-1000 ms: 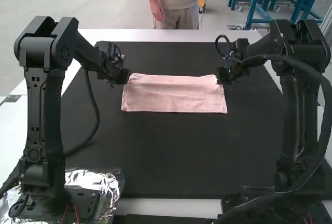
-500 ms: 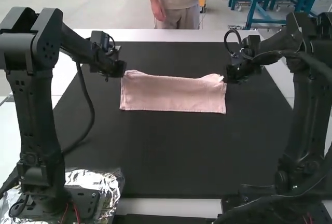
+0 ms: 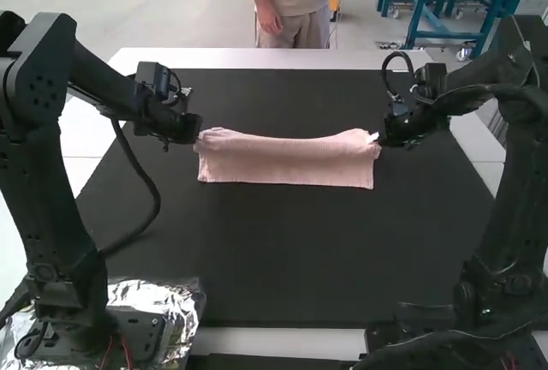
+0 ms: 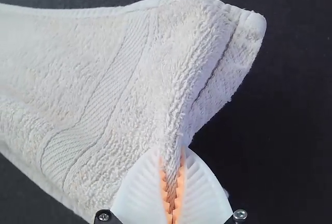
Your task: Fold the towel.
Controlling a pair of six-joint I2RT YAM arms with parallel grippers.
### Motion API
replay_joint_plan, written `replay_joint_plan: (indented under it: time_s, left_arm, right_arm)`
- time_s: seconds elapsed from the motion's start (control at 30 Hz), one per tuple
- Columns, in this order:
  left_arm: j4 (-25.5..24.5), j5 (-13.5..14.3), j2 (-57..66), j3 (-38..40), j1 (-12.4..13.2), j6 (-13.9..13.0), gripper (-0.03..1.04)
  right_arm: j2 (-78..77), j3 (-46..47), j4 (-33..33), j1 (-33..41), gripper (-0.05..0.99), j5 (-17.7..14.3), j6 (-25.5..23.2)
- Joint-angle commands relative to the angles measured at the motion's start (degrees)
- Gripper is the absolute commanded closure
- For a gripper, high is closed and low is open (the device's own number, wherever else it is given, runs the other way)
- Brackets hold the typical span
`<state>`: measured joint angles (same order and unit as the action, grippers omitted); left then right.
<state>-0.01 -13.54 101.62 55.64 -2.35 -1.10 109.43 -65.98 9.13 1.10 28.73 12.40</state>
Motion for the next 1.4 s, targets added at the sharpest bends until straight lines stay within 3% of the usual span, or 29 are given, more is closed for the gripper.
replay_joint_plan:
  time_s: [0.0,0.23,0.37,0.4,0.47,0.5,0.53,0.57,0.6,0.8,1.37]
  left_arm:
    - [2.0,2.6,-2.2,-3.4,1.2,0.8,0.98]
    - [6.3,2.6,-2.7,-10.3,1.2,1.5,0.98]
    - [11.1,3.0,-2.7,-14.2,1.2,1.5,0.98]
    - [12.1,3.0,-2.7,-14.9,1.2,1.5,0.90]
    - [12.3,2.9,-2.7,-15.2,1.6,2.9,0.47]
    - [12.1,2.7,-2.9,-15.0,1.6,3.7,0.35]
    - [12.1,2.8,-3.2,-14.8,1.7,4.3,0.25]
    - [12.1,2.8,-3.5,-14.5,2.0,4.4,0.08]
    - [12.2,2.8,-3.9,-14.2,2.3,4.4,0.02]
    - [12.6,2.6,-7.1,-11.5,5.0,5.9,0.03]
    - [13.0,2.6,-9.1,-10.8,4.7,8.1,0.04]
  right_arm:
    - [-1.8,2.9,-0.1,-2.7,0.96,-1.0,1.7]
    - [-2.1,8.8,-1.1,-2.9,0.96,-0.9,2.0]
    - [-1.8,11.7,-4.2,-2.9,0.94,-1.5,1.9]
    - [-1.8,12.2,-4.5,-2.9,0.82,-2.1,1.9]
    - [-1.9,12.6,-4.7,-3.0,0.30,-3.3,1.9]
    - [-2.1,12.8,-4.7,-2.9,0.10,-3.9,1.9]
    - [-2.3,12.4,-4.6,-3.0,0.01,-3.9,2.0]
    - [-2.7,12.1,-4.6,-3.0,0.01,-3.9,1.9]
    - [-3.6,11.5,-4.4,-3.0,0.01,-3.8,1.9]
    - [-6.7,9.8,-4.0,-2.4,0.01,-3.8,0.5]
    - [-1.3,11.0,-4.9,2.1,0.03,-4.5,-0.6]
